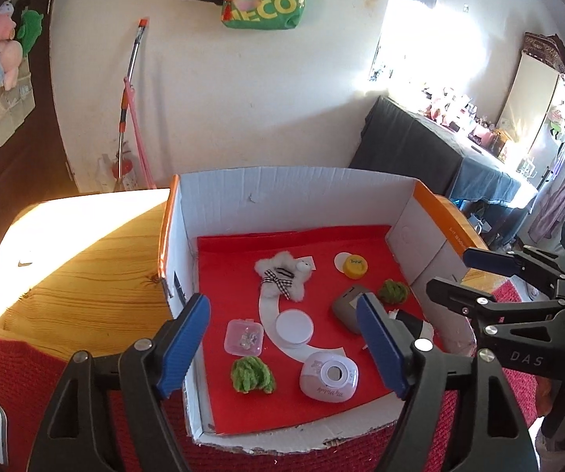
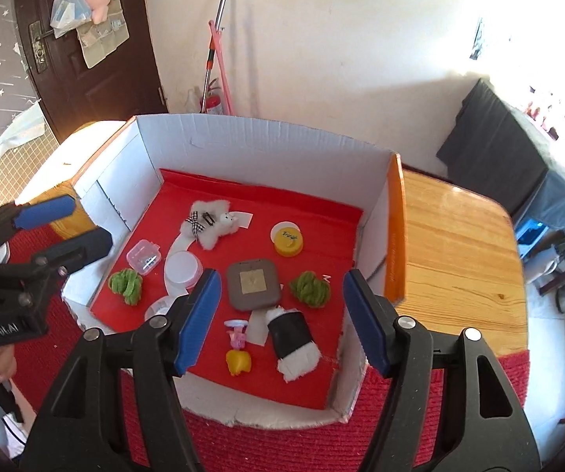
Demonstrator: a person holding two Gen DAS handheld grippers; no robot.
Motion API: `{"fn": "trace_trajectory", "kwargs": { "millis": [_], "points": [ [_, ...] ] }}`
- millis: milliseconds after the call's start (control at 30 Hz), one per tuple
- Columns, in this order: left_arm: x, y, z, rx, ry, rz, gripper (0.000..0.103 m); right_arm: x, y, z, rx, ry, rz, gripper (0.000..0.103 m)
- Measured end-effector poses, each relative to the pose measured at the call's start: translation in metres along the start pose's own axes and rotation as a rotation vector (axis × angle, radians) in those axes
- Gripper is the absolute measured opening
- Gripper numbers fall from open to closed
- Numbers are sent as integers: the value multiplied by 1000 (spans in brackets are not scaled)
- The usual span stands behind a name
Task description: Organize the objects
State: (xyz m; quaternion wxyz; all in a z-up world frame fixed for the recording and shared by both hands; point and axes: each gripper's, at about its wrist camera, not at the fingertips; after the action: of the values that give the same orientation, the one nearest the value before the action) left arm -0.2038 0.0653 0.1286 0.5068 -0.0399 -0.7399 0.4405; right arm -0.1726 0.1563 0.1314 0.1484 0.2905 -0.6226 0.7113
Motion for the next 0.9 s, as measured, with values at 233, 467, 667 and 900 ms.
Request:
{"fn": "trace_trajectory", "kwargs": {
  "millis": [233, 467, 667, 900],
  "points": [
    [-16, -14, -7, 42, 21, -58, 87, -22, -24, -1, 9, -2, -99, 72],
    [-47, -17, -7, 56, -9, -96, 93, -61, -40, -2, 8, 19, -229, 81],
    [-73, -16, -18, 132, 23, -146, 97, -85, -32, 6, 7, 47, -313, 86],
    [-88, -13, -25, 184, 40, -214, 102, -99, -10, 6, -15, 68, -365, 92]
  ]
}}
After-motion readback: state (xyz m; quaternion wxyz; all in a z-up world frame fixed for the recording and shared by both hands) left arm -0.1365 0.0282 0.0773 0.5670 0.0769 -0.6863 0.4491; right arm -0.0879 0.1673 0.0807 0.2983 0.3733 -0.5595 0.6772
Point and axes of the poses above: each gripper's, at about its wrist camera, not at the fingertips, and y roughly the way its jaws point, z to its left, x to its top, and after that the axes turned 9 degrees about y, right-handed
